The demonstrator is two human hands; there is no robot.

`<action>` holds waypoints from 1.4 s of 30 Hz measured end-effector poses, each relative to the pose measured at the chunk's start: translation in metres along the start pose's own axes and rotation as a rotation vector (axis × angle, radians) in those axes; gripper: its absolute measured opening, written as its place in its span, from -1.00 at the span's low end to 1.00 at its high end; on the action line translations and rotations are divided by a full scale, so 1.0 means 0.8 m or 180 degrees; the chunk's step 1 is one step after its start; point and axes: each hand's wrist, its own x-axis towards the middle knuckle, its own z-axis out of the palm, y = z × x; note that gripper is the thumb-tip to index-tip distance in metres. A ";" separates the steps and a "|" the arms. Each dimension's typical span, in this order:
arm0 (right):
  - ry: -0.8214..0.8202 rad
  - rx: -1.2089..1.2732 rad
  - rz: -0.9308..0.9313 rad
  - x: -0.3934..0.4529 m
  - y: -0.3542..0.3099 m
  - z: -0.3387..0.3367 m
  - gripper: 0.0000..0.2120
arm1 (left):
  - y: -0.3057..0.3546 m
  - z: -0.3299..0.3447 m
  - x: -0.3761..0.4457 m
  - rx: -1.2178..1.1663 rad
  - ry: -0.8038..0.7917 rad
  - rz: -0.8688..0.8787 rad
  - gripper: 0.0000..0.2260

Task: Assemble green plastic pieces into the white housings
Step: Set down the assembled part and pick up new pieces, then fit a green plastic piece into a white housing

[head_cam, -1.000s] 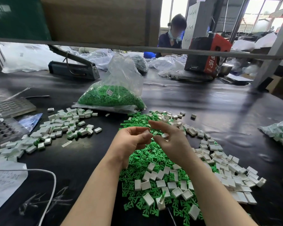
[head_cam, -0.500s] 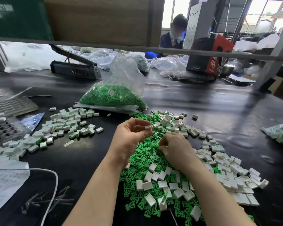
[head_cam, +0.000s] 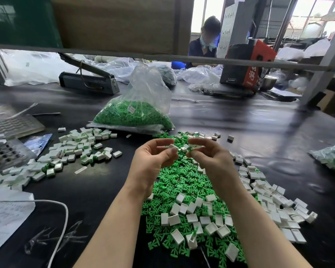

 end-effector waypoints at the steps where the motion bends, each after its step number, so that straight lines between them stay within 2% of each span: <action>1: -0.0024 0.0037 -0.0016 -0.001 -0.002 0.000 -0.79 | 0.000 0.001 0.000 -0.0017 -0.0015 -0.0011 -0.83; 7: -0.0083 0.0157 -0.0087 -0.004 -0.005 0.003 -0.84 | 0.000 0.003 -0.001 -0.0035 -0.0089 -0.0073 -0.71; 11: -0.0038 0.0056 -0.0201 -0.003 -0.004 0.004 -0.81 | -0.001 0.002 -0.001 0.0084 -0.0078 -0.0075 -0.72; 17: 0.0174 0.0012 -0.0327 0.000 0.002 0.007 -0.90 | -0.002 0.004 -0.002 0.0352 -0.0077 0.0002 -0.74; 21: 0.0175 -0.0135 -0.0412 0.000 0.001 0.005 -0.92 | -0.003 0.002 -0.001 0.0435 -0.0050 0.0019 -0.83; 25: -0.0004 -0.0242 -0.0470 -0.001 -0.003 0.005 -0.92 | -0.003 -0.001 -0.001 0.0490 -0.0014 0.0079 -0.80; 29: -0.0221 -0.0483 -0.0492 0.000 -0.003 0.000 -0.92 | -0.003 -0.002 -0.001 0.0792 -0.0059 0.0306 -0.90; 33: -0.0582 -0.0692 -0.0206 0.002 0.000 -0.009 -0.88 | -0.002 -0.006 0.000 0.1008 -0.0181 0.0452 -0.95; 35: -0.0808 -0.1113 -0.0093 0.003 0.003 -0.011 -0.97 | -0.002 -0.008 0.002 0.1134 -0.0251 0.0435 -0.96; 38: -0.1105 -0.1611 -0.0068 0.004 0.009 -0.010 -0.75 | -0.006 -0.008 0.002 0.1613 -0.0361 0.0401 -0.96; 42: -0.1238 -0.1595 -0.0025 0.006 0.011 -0.012 -0.69 | -0.008 -0.009 0.002 0.1645 -0.0547 0.0268 -0.96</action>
